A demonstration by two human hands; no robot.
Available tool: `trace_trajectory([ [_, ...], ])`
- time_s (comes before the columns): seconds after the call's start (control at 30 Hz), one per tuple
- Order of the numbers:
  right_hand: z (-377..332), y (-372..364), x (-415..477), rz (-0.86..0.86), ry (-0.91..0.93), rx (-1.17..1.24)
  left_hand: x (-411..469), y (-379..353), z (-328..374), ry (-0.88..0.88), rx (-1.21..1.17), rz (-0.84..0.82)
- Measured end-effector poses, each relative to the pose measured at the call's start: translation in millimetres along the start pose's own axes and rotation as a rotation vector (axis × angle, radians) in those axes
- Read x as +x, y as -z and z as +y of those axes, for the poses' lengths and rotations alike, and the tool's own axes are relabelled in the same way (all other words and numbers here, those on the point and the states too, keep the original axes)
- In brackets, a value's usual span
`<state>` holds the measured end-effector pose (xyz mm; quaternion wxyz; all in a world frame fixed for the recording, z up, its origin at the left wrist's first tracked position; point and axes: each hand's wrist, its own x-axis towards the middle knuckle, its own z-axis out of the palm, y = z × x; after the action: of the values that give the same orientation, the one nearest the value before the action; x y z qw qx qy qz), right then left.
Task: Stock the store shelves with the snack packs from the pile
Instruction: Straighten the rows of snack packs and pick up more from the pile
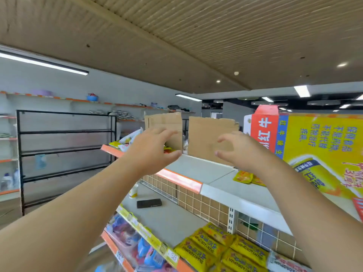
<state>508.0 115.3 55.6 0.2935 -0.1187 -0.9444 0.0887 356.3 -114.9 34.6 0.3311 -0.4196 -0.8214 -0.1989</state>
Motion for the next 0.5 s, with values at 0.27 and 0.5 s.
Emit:
trace_trajectory([
  [0.27, -39.2, -72.2, 73.3, -0.101, 0.065, 0.038, -2.2, -15.5, -92.7, 0.182, 0.041, -0.074],
  [0.5, -33.4, -120.9, 155.7, -0.165, 0.081, 0.063, 31.3, -54.6, -132.2, 0.235, 0.077, -0.161],
])
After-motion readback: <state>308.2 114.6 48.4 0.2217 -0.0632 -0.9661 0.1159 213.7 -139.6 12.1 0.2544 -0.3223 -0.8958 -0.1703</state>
